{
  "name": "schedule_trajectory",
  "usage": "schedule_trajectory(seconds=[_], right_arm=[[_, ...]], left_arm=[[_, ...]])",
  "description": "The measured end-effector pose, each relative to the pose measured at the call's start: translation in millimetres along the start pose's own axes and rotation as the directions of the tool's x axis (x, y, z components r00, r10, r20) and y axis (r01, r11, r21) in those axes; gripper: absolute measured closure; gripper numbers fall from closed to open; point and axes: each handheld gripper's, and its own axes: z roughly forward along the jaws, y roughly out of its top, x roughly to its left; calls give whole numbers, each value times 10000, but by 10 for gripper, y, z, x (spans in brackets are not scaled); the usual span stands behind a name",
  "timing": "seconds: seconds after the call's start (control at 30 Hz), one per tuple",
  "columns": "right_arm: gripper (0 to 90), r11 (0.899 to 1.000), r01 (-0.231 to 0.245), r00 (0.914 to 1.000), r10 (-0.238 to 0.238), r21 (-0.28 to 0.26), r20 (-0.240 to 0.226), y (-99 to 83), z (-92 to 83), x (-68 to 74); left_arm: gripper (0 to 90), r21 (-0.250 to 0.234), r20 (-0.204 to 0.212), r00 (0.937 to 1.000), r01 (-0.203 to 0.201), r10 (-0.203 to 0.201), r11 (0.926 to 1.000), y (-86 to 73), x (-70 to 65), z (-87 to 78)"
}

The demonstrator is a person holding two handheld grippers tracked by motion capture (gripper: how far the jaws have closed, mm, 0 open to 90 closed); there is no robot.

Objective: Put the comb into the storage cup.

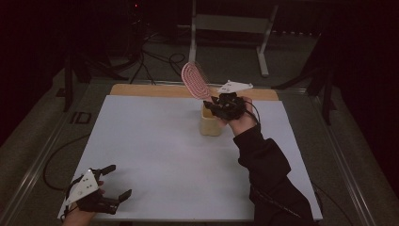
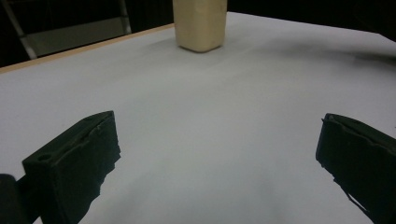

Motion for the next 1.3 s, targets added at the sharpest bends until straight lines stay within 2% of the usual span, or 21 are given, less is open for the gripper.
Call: schedule_trajectory(seconds=[0.13, 0.23, 0.3, 0.33, 0.5, 0.53, 0.63, 0.7, 0.9, 1.0, 1.1, 1.13, 1.27, 1.3], right_arm=[[704, 9998, 155, 9998, -154, -119, 93, 30, 61, -10], [704, 9989, 80, 9999, -76, -462, 86, 56, 100, -47], [704, 9989, 73, 10000, -70, -460, 67, 67, 109, -61], [704, 9984, 72, 9998, -61, -569, 186, 81, 122, -75], [704, 9945, 43, 10000, -41, -1043, 20, 102, 157, -116], [704, 9919, 49, 10000, -54, -1268, -37, 106, 186, -136], [704, 9905, 66, 9999, -83, -1373, -116, 108, 213, -154], [704, 9900, 154, 9999, -153, -1403, 17, 116, 241, -173], [704, 9842, -59, 9999, 41, -1768, -108, 118, 311, -258], [704, 9746, -197, 9998, 174, -2233, -122, 86, 359, -312], [704, 9704, -326, 9994, 282, -2392, -218, 61, 384, -339], [705, 9653, -438, 9987, 356, -2573, -366, 34, 404, -358], [705, 9500, -605, 9981, 535, -3064, -314, -53, 451, -397], [705, 9500, -605, 9981, 535, -3064, -314, -53, 451, -397]], left_arm=[[0, -18, 10, 10000, 12, -12, 10000, 0, 2, -2], [0, -33, 1, 10000, 10, -10, 10000, 0, 3, -5], [0, -104, -21, 10000, 41, -41, 9999, 0, 6, -10], [0, -96, -25, 10000, 41, -41, 9999, -1, 8, -10], [0, -71, -15, 10000, 54, -54, 10000, -2, 9, -6], [0, -59, -20, 10000, 53, -53, 10000, -2, 7, -7], [0, -72, -12, 10000, 71, -71, 9999, -4, 9, -7], [0, -84, -23, 10000, 76, -76, 9999, -5, 9, -9], [0, -73, -16, 10000, 59, -59, 10000, -5, 8, -10], [0, -76, -12, 10000, 75, -75, 9999, -7, 8, -11], [0, -55, -1, 10000, 78, -78, 10000, -8, 7, -10], [0, -55, 2, 10000, 84, -84, 9999, -9, 7, -9], [0, -52, -2, 10000, 80, -80, 10000, -11, 10, -9], [0, -52, -2, 10000, 80, -80, 10000, -11, 10, -9]])
